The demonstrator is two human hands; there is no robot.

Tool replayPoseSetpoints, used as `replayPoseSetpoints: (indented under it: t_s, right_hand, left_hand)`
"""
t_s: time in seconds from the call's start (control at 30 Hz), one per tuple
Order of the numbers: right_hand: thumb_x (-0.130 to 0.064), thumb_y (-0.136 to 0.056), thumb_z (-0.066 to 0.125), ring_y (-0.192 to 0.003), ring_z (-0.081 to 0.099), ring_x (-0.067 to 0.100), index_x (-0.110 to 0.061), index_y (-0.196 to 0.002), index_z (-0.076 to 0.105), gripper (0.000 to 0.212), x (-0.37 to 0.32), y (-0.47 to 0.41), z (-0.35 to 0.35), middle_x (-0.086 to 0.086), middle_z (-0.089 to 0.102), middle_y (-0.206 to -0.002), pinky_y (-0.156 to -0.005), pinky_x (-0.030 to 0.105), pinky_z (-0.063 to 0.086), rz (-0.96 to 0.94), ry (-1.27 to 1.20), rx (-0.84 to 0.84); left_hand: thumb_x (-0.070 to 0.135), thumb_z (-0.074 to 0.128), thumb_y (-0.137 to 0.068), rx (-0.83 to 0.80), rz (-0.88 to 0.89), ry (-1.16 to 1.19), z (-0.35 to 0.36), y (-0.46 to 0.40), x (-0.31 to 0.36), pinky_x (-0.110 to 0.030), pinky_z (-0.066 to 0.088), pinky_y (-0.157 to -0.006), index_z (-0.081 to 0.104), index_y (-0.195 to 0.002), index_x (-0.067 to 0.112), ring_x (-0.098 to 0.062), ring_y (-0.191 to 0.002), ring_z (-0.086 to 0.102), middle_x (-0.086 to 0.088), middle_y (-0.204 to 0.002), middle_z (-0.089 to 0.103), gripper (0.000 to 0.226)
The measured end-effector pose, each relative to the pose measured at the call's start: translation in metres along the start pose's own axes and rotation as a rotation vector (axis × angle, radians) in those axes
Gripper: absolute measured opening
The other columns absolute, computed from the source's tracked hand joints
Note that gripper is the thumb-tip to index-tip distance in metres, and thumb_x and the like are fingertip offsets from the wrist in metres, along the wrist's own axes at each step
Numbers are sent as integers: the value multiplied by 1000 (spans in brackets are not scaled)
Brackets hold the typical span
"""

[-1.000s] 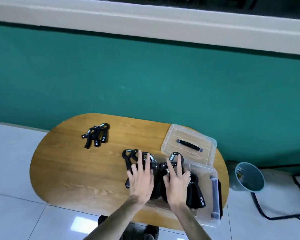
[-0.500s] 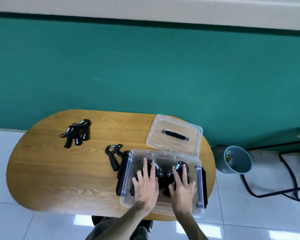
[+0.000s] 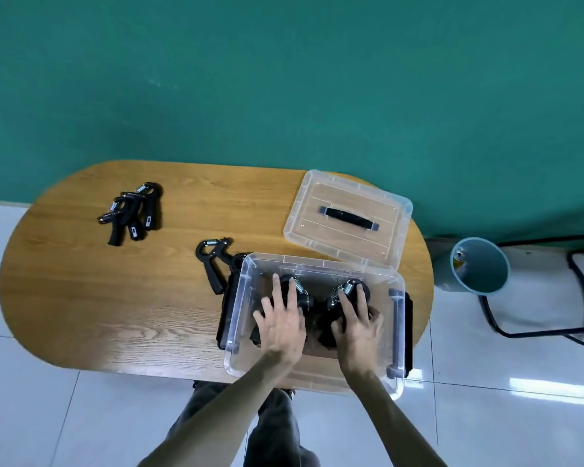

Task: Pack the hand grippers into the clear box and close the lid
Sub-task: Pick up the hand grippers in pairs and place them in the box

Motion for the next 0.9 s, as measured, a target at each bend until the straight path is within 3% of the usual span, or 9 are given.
replayPoseSetpoints:
  t_s: [0.27, 0.4, 0.53, 0.6, 0.7, 0.8, 0.9]
  right_hand:
    - [-5, -93, 58, -110, 36, 39, -29, -149, 44, 62, 5, -4, 12, 6, 19, -168, -96, 63, 41, -59, -31, 26]
    - [-3, -96, 54, -119, 37, 51, -29, -152, 38, 64, 4, -4, 18, 7, 14, -168, -102, 69, 37, -65, 22, -10]
    - [-1, -89, 63, -112, 43, 47, -28, -151, 39, 71, 3, -5, 16, 9, 18, -167, -92, 65, 46, -44, 139, 13]
    - [-22, -95, 59, -113, 48, 46, -26, -150, 41, 58, -1, -4, 11, 11, 27, -164, -90, 60, 46, -39, 176, 31]
    - [-47, -99, 35, -123, 48, 42, -23, -152, 35, 58, -8, -2, -3, 9, 34, -162, -95, 57, 44, 16, 147, 57]
    - [-48, -101, 31, -131, 46, 36, -20, -149, 37, 56, -24, 3, -13, 7, 42, -157, -99, 55, 42, -34, 115, 77]
    - [-43, -101, 33, -129, 47, 33, -18, -145, 42, 52, -49, 6, -20, 6, 49, -150, -100, 54, 41, -118, 93, 100]
  left_hand:
    - [32, 40, -106, 1, -17, 31, 11, -14, 5, -45, 39, -98, -3, -163, 23, -27, -120, 42, -11, -169, -18, 71]
    - [34, 37, -106, 16, -18, 51, 14, -13, 5, -46, 41, -96, -2, -163, 23, -27, -117, 44, -10, -169, -16, 70]
    - [41, 27, -107, -11, 10, 70, 14, -12, 7, -52, 38, -106, -6, -163, 22, -31, -136, 35, -9, -168, -24, 67]
    - [48, 22, -106, -21, 20, 59, 15, -10, 4, -54, 33, -113, -6, -163, 21, -33, -150, 19, -10, -167, -25, 69]
    - [52, 18, -104, 17, 86, 12, 9, -2, 1, -56, 32, -115, -4, -162, 18, -35, -154, 16, -13, -169, -16, 71]
    - [50, 19, -105, 24, 221, -51, 1, 9, 0, -56, 32, -115, 1, -162, 16, -34, -153, 20, -14, -170, -6, 69]
    - [49, 25, -103, 37, 237, -68, -18, 15, -11, -54, 47, -104, 25, -158, 14, -32, -143, 43, -13, -167, 23, 65]
Point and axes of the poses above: each hand's wrist, its own y-axis away from the middle knuckle, its own z-axis out of the palm, x = y × z, the point moved 8 cm from there along -y, towards the middle knuckle
